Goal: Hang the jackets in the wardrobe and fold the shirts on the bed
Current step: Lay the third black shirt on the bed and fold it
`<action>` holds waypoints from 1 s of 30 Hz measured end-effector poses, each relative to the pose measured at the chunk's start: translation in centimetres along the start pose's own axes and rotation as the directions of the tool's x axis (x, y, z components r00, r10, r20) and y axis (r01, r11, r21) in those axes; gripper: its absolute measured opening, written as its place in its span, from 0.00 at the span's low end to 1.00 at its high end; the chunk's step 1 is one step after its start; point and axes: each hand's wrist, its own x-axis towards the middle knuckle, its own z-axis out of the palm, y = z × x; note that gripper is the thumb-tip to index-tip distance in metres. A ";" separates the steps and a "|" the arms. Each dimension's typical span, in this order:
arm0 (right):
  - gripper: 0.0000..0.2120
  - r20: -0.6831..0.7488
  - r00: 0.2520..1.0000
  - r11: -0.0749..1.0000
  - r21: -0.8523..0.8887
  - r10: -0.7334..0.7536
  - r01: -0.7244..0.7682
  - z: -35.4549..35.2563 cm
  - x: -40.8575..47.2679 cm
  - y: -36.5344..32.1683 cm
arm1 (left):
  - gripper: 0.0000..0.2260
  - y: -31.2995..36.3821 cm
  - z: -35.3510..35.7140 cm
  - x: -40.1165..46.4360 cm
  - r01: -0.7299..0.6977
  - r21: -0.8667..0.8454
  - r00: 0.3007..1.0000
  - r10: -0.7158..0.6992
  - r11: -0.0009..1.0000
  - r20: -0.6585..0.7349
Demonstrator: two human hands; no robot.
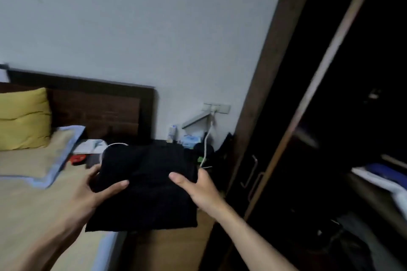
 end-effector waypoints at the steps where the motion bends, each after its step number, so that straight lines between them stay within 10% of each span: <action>1: 0.09 -0.023 0.999 1.000 0.014 0.028 -0.028 -2.6 -1.7 0.4 | 0.21 1.1 2.9 -0.4 -0.022 0.002 0.997 0.022 1.000 0.071; 9: 0.12 -0.255 0.961 0.994 0.054 0.106 -0.095 -20.7 -14.3 0.8 | 0.24 9.0 23.3 -5.2 -0.154 -0.038 0.808 0.148 0.987 0.570; 15: 0.14 -0.471 0.877 0.996 0.047 0.092 -0.079 -31.8 -20.4 1.4 | 0.21 13.1 35.2 -8.6 -0.278 -0.109 0.691 0.277 0.955 0.667; 24: 0.12 -0.909 0.403 0.994 -0.086 -0.106 0.067 -44.1 -20.7 -0.9 | 0.12 18.5 53.3 -6.0 -0.041 -0.301 0.755 0.227 0.953 0.615; 30: 0.25 -0.982 -0.020 0.901 -0.166 -0.190 -0.401 -57.1 -18.5 -8.4 | 0.20 27.7 69.8 -1.5 -0.075 -0.338 0.623 0.309 0.938 0.719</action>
